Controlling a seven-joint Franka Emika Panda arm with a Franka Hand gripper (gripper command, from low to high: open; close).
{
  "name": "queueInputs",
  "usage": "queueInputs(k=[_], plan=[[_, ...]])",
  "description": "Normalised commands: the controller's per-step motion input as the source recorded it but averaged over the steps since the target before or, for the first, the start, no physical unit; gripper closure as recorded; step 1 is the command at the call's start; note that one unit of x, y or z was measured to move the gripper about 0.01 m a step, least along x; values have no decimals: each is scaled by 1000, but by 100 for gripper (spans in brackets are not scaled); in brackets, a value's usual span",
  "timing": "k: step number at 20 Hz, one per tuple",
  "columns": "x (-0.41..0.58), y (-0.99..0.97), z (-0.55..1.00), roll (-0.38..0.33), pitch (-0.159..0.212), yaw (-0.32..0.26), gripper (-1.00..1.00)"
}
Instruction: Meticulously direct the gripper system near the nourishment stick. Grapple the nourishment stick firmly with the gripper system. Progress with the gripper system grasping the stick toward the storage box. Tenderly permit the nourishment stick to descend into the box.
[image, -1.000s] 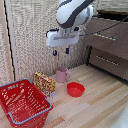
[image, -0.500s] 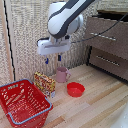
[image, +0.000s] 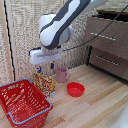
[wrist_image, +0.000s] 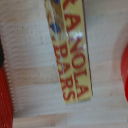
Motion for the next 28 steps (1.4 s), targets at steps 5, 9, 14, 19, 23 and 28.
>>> queueInputs(k=[5,9,14,19,23,28], plan=[[487,82,-214,-60,42,216,-100],[66,0,-289,-67,50,125,-100],[5,0,-310,-74,38,55,100],[18,5,-22,-7,6,0,100],[4,0,1,0,0,0,100],[0,0,255,5,13,-48,100]])
